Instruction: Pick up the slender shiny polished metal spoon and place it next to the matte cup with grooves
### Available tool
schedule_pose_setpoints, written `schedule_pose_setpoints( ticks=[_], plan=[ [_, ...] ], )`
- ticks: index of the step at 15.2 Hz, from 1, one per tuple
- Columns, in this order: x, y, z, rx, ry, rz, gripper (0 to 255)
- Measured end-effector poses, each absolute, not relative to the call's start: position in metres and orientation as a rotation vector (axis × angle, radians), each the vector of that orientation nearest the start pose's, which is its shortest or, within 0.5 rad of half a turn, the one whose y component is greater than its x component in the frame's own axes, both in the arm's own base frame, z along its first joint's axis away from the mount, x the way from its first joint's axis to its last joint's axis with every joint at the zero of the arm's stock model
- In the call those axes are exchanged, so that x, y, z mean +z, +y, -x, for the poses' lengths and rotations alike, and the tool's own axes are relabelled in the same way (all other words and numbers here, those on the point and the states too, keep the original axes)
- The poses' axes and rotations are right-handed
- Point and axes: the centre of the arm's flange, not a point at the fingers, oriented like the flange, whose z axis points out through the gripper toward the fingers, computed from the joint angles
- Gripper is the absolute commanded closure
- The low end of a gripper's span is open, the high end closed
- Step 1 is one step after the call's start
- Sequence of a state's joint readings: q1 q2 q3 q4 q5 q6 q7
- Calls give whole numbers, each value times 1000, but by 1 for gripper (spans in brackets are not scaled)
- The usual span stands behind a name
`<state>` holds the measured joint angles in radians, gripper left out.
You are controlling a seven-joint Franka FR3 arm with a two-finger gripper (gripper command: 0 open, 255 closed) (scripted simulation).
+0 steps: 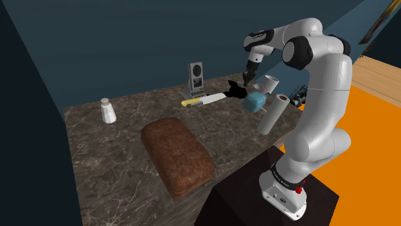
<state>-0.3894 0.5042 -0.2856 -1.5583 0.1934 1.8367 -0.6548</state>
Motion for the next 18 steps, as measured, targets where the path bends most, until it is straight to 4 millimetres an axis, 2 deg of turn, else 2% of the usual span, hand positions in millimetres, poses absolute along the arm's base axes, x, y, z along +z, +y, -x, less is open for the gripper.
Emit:
schedule_pose_setpoints(
  ticks=[1, 7, 12, 18],
  plan=[
    [348, -384, -543, 201, 105, 2976, 0],
    [346, -386, -542, 205, 110, 2976, 0],
    [389, -393, -551, 203, 110, 2977, 0],
    [395, -393, -549, 205, 110, 2976, 0]
  ],
)
